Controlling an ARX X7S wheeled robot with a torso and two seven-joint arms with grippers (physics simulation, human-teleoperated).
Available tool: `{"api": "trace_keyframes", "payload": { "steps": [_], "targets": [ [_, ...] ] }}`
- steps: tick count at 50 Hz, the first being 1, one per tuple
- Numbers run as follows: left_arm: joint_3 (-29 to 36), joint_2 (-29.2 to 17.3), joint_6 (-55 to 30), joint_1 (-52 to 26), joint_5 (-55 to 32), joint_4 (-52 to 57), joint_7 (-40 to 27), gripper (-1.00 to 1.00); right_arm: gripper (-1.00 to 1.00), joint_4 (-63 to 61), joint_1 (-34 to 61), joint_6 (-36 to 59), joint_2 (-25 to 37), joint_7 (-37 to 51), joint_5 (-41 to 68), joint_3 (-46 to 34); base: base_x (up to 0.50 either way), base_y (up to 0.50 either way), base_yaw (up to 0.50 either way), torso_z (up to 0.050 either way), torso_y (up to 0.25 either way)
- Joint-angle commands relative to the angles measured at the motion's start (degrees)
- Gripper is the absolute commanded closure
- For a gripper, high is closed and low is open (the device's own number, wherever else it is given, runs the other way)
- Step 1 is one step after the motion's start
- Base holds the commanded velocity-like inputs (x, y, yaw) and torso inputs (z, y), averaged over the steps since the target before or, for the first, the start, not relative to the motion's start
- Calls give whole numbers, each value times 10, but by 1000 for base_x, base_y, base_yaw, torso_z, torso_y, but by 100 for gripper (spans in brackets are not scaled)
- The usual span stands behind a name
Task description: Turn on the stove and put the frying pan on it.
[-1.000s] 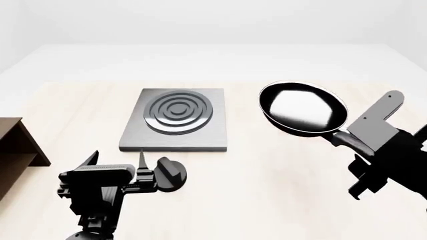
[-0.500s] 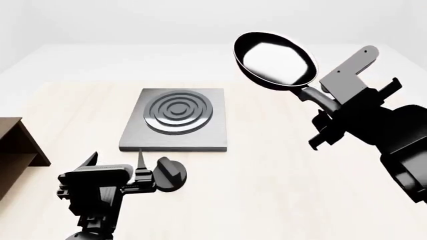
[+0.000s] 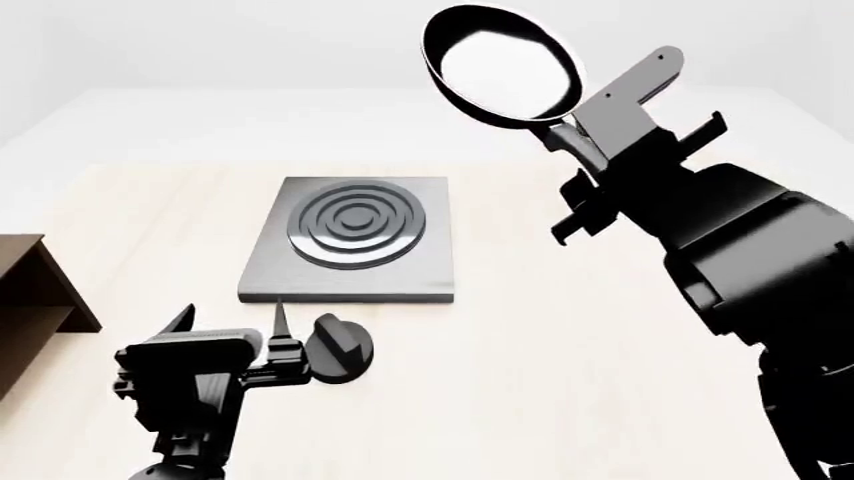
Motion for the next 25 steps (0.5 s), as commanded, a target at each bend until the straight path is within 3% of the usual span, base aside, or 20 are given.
{"api": "trace_keyframes", "payload": {
  "steps": [1, 25],
  "targets": [
    [1, -3, 9, 2, -2, 0, 3, -100, 100, 51, 29, -42, -51, 32, -56, -5, 0, 0, 0, 0, 0],
    [-5, -5, 34, 4, -11, -6, 6, -100, 100, 224, 77, -145, -168, 46, -77, -34, 0, 0, 0, 1, 2]
  ]
}}
